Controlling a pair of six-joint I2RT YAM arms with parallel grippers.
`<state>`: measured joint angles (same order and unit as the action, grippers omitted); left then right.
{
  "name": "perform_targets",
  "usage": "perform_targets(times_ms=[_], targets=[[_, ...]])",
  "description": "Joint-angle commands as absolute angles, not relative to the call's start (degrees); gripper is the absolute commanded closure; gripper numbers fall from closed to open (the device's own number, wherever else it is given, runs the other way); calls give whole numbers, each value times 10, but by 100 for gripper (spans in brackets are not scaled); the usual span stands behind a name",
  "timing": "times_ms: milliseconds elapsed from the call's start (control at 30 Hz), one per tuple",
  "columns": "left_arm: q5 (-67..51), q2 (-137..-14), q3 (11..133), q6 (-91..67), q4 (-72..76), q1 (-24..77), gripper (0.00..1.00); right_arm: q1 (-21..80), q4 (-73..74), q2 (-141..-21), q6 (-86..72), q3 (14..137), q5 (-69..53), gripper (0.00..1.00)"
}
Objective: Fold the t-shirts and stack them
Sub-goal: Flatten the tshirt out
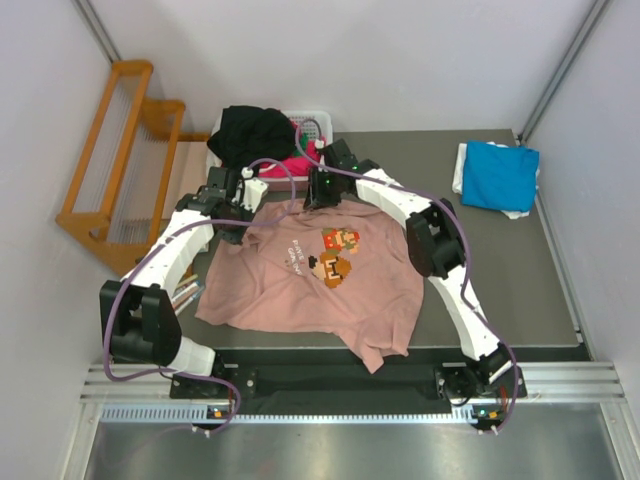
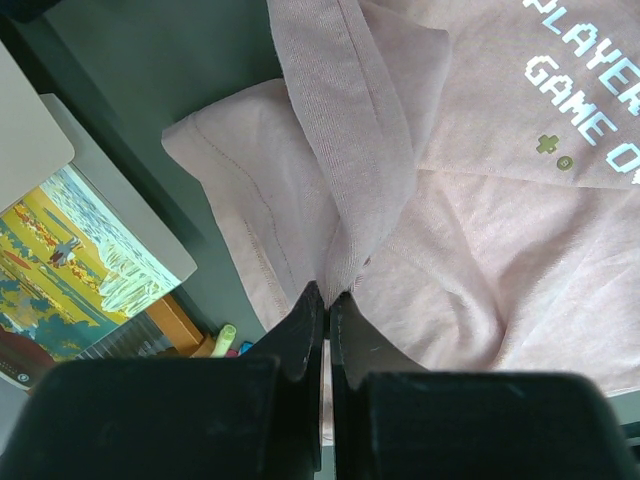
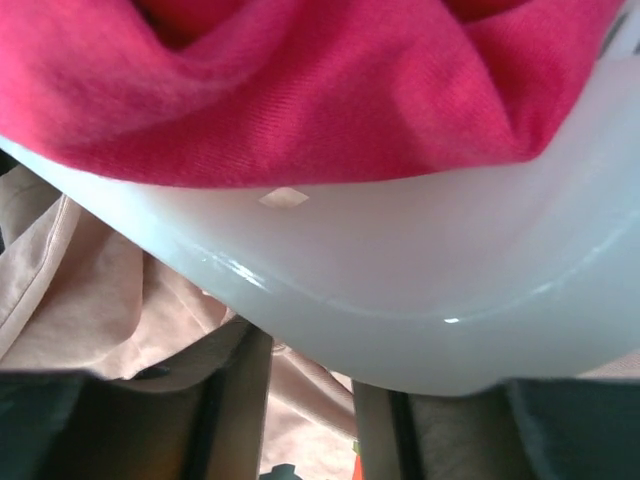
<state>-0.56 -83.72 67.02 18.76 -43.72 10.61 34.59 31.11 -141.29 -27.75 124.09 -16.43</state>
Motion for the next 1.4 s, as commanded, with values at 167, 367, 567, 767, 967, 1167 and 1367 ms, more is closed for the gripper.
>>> perform_targets(times_ms=[167, 367, 567, 767, 967, 1167, 1367], targets=[[-5, -820, 680, 189, -423, 107, 100, 348, 272, -1404, -282, 1214, -179, 96], [11, -814, 674, 189, -424, 108, 100, 345, 259, -1343, -271, 1148, -109, 100], [16, -806, 671, 194, -425, 107, 100, 286, 229, -1231, -272, 1040, -29, 100], [14, -804, 671, 196, -426, 107, 100, 182, 206, -1129, -272, 949, -26, 100], [6, -803, 682, 193, -433, 107, 100, 110, 211, -1073, -258, 921, -31, 100], [3, -809, 695, 188, -442, 107, 100, 102, 210, -1079, -272, 931, -62, 100], [3, -805, 693, 189, -445, 107, 100, 100, 212, -1037, -264, 934, -50, 100]])
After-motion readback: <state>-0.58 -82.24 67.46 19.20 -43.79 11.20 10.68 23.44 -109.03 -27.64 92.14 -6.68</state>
